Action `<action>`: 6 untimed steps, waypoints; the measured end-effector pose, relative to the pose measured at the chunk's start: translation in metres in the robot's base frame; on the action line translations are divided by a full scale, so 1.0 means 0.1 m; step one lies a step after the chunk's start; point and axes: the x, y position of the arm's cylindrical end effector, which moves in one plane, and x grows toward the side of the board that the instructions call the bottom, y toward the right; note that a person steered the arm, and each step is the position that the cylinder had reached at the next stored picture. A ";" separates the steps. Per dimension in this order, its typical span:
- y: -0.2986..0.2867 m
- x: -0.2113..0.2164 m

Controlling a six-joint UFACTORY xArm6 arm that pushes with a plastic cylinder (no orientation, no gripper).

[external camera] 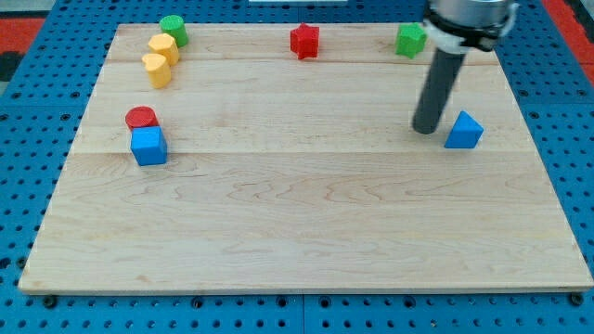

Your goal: Move your arm towards the red circle

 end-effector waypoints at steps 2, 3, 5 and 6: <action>-1.02 -0.52; -1.78 -1.02; -2.41 -0.87; -2.99 -0.41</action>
